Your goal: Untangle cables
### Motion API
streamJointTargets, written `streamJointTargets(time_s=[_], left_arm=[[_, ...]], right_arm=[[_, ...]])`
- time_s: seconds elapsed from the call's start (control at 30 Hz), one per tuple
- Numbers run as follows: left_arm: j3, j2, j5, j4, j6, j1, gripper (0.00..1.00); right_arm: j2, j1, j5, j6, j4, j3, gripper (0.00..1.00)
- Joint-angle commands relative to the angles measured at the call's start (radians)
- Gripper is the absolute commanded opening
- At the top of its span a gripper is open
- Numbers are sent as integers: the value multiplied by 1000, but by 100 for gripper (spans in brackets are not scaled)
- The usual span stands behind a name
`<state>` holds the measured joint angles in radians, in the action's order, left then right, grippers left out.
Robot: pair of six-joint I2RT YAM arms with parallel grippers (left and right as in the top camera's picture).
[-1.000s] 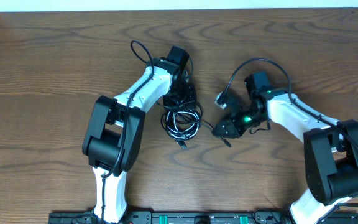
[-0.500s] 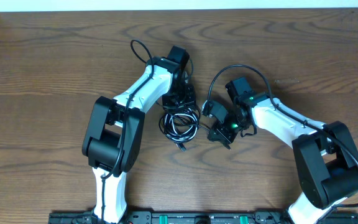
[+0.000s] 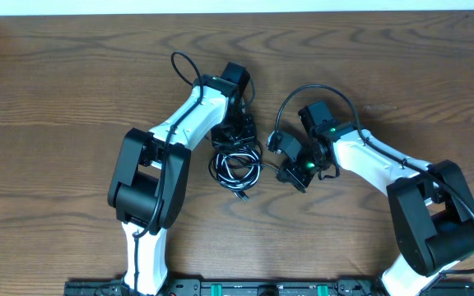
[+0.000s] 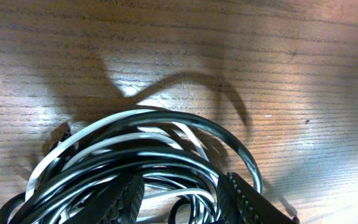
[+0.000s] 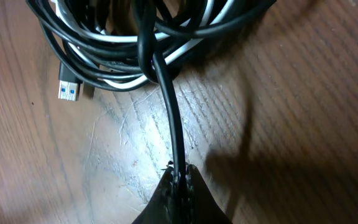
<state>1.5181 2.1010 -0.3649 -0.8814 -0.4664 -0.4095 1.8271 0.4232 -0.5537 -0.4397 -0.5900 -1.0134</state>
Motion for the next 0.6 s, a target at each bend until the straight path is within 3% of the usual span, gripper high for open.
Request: streamJointTargets(time_s=[0.0, 0.2, 0.27, 0.3, 0.57], left_arm=[[-21, -28, 18, 16, 16, -4, 45], [-40, -6, 18, 78, 16, -35, 42], [-41, -6, 18, 100, 16, -47, 25], [-41, -6, 14, 113, 16, -54, 8], [-41, -6, -99, 124, 94, -76, 7]], right_arm=[[-10, -4, -33, 49, 3, -13, 1], [-10, -5, -76, 80, 2, -14, 1], [-10, -6, -89, 80, -2, -14, 1], [-10, -5, -95, 80, -4, -14, 1], [-10, -36, -220, 72, 5, -14, 1]])
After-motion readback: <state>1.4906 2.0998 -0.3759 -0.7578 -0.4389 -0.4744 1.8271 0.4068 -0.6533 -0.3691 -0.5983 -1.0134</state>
